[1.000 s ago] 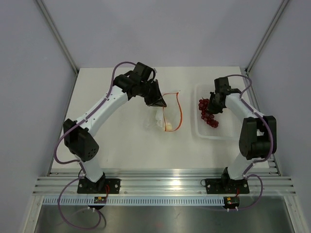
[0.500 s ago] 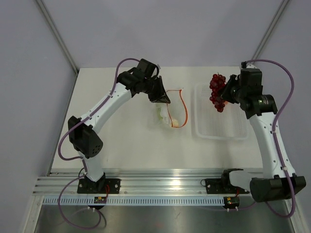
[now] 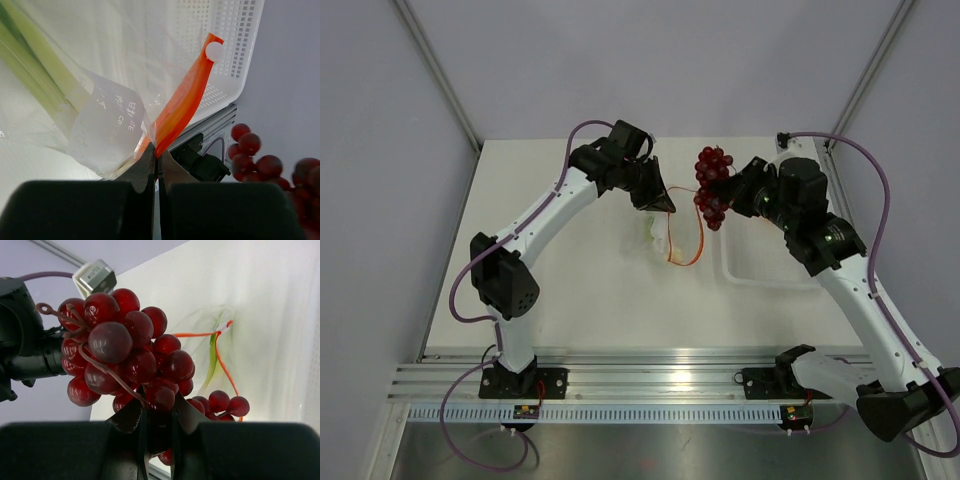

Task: Place the food in the zip-top bag and seal the zipper
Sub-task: Place the fake fruit in the zipper food storage bag.

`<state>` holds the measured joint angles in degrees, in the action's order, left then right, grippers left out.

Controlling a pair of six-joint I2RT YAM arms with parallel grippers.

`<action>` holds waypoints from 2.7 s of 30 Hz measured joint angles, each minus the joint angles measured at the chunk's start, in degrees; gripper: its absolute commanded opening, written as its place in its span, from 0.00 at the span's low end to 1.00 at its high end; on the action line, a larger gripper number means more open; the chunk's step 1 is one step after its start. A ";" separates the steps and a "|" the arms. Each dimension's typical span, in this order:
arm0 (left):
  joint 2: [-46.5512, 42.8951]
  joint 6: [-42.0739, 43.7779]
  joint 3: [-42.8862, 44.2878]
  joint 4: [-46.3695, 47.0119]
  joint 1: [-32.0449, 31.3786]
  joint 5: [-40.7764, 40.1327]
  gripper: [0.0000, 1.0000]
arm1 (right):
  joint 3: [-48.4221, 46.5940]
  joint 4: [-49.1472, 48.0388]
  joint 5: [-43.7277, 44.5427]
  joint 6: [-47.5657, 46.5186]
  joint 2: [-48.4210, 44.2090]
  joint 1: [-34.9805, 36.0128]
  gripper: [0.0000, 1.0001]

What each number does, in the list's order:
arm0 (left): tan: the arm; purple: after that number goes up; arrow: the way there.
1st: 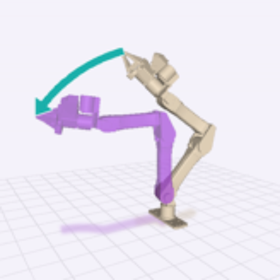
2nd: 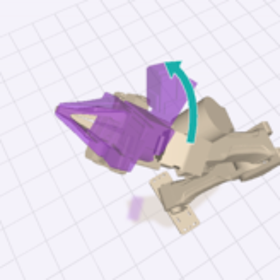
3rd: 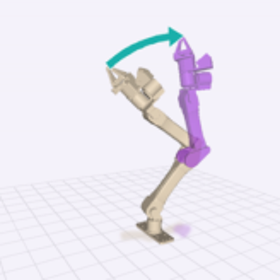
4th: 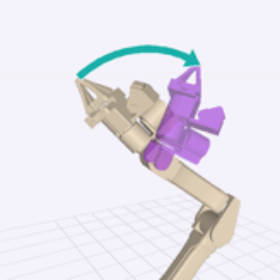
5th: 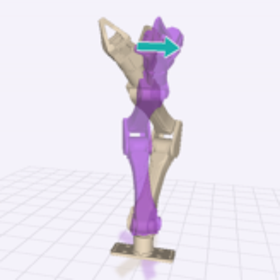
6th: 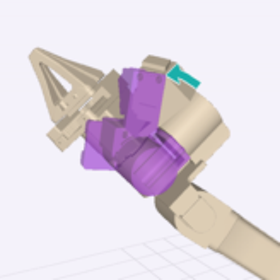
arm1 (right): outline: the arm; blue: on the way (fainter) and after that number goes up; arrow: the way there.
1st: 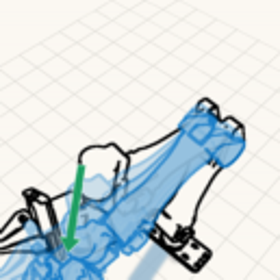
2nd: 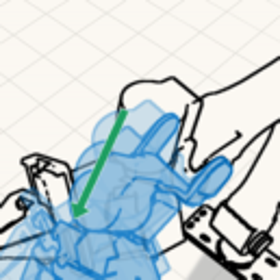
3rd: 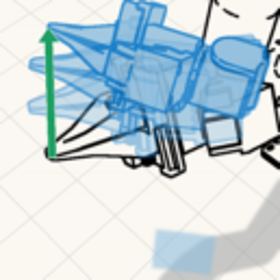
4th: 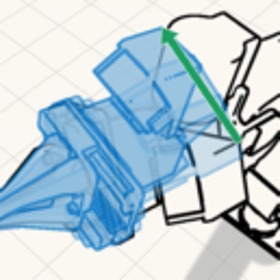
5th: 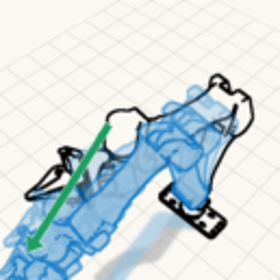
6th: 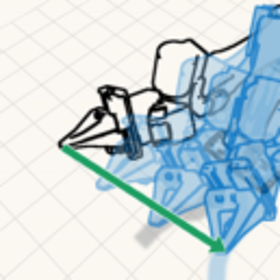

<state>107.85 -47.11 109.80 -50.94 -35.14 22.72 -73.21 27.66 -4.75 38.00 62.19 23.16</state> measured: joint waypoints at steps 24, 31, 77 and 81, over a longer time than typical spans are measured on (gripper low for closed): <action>-0.55 -1.64 -0.09 1.20 0.79 4.37 0.00 | 19.80 -18.51 5.84 11.45 5.16 6.21 0.00; -0.57 -3.45 -2.43 3.43 1.29 6.93 0.00 | 20.39 -18.86 8.00 10.29 7.96 7.74 0.00; -3.93 -9.14 -12.52 12.90 4.46 15.45 0.00 | 18.10 -10.75 7.04 -5.40 14.08 18.05 0.00; -4.76 -9.27 -12.94 13.77 4.46 16.41 0.00 | 17.97 -10.58 7.21 -5.22 13.31 18.10 0.00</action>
<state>103.09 -56.38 96.86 -37.17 -30.68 39.13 -55.24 17.08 2.46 32.77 75.50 41.25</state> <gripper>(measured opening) 0.005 0.191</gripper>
